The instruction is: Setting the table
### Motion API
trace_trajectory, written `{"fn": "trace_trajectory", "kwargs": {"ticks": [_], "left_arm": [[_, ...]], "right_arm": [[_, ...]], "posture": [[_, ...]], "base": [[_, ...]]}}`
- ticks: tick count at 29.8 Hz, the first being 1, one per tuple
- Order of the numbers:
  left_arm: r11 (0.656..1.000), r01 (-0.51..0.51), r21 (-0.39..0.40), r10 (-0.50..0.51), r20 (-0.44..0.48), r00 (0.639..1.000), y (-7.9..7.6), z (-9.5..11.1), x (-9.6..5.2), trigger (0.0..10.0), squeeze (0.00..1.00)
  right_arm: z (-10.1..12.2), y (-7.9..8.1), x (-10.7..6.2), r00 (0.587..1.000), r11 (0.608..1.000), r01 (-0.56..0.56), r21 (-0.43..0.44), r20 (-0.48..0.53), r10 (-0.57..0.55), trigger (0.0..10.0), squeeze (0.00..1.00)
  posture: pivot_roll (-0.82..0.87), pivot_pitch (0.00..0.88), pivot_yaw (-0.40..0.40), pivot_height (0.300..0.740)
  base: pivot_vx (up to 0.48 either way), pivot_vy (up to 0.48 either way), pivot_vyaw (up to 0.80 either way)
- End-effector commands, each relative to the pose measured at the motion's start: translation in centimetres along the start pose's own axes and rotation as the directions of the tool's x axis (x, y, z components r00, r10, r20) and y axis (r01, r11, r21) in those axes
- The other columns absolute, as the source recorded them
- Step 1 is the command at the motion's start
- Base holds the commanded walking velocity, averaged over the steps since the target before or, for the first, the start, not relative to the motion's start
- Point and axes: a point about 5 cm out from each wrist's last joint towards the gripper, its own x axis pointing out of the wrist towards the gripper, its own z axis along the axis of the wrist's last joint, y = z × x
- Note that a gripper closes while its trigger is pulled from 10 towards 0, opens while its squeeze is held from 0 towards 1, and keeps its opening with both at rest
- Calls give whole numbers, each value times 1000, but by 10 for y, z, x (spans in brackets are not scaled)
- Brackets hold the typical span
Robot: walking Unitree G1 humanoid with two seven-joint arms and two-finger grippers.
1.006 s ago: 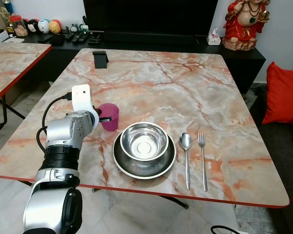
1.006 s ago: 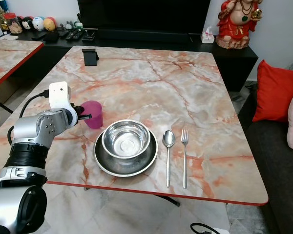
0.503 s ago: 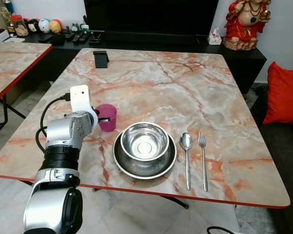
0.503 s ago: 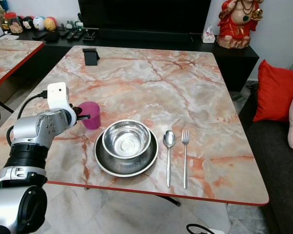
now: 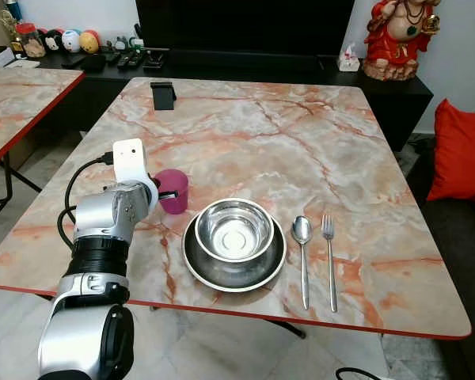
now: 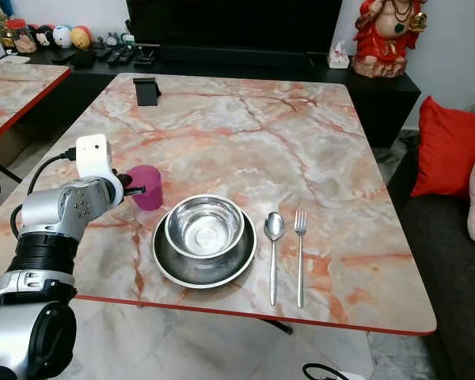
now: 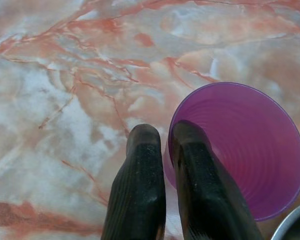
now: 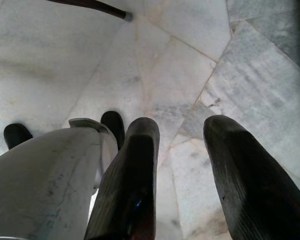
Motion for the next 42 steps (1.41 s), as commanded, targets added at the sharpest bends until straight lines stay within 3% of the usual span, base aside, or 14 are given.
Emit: {"fn": "trace_trajectory", "kwargs": {"ticks": [1,10,11,12,13,14,15,28,32,33,35,38,42], "left_arm": [[1000,-26,15,26,-6,1000,3,-3,1,10000,722],[1000,-27,11,27,1,1000,2,-2,1,10000,722],[1000,-25,12,25,10,1000,1,0,0,10000,659],[1000,-25,12,25,13,1000,1,0,0,10000,659],[1000,-24,12,24,16,1000,1,1,0,10000,384],[1000,-23,12,23,19,1000,1,1,0,10000,255],[1000,-22,12,21,25,999,0,3,-1,10000,0],[999,-33,11,32,89,996,-1,14,-4,10000,0],[999,-31,19,27,182,983,-2,24,-7,10000,0],[1000,11,8,-13,306,952,-5,35,-12,10000,0],[1000,19,23,-27,409,912,-5,42,-17,10000,0],[991,-34,132,-50,581,813,0,44,-31,10000,0],[989,-44,142,-57,635,771,6,36,-35,10000,0]], "right_arm": [[-4,-5,-1,1000,1000,12,12,-18,-12,10000,0],[-4,-8,-1,1000,1000,16,9,-20,-16,10000,0],[-4,-8,-1,1000,1000,16,9,-20,-16,10000,0],[-4,-8,-1,1000,1000,16,9,-19,-16,10000,0],[-4,-8,-1,1000,1000,16,9,-19,-16,10000,0],[-4,-8,-1,1000,1000,16,9,-19,-15,10000,0],[-4,-8,-1,1000,1000,16,9,-19,-16,10000,0],[-3,-8,-1,1000,1000,15,8,-22,-15,10000,0],[-3,-8,-1,1000,1000,15,8,-23,-15,10000,0],[-3,-7,-1,1000,1000,16,12,-20,-16,10000,0],[-3,-7,-1,1000,1000,18,19,-14,-18,10000,0],[1,-8,0,1000,999,25,47,14,-26,10000,0],[5,-9,0,999,998,27,53,32,-29,10000,0]], "posture": [[4,0,-8,740],[5,0,-10,740],[5,0,-10,740],[5,0,-10,740],[5,0,-10,740],[5,0,-10,740],[5,0,-11,740],[6,0,-10,740],[7,0,-10,740],[9,0,-11,740],[6,0,-9,740],[1,0,-8,740],[1,0,-9,740]], "base": [[0,0,0],[0,0,0],[0,0,0],[0,0,0],[0,0,0],[0,0,0],[0,0,0],[0,0,0],[0,0,0],[0,0,0],[0,0,0],[0,0,0],[0,0,0]]}}
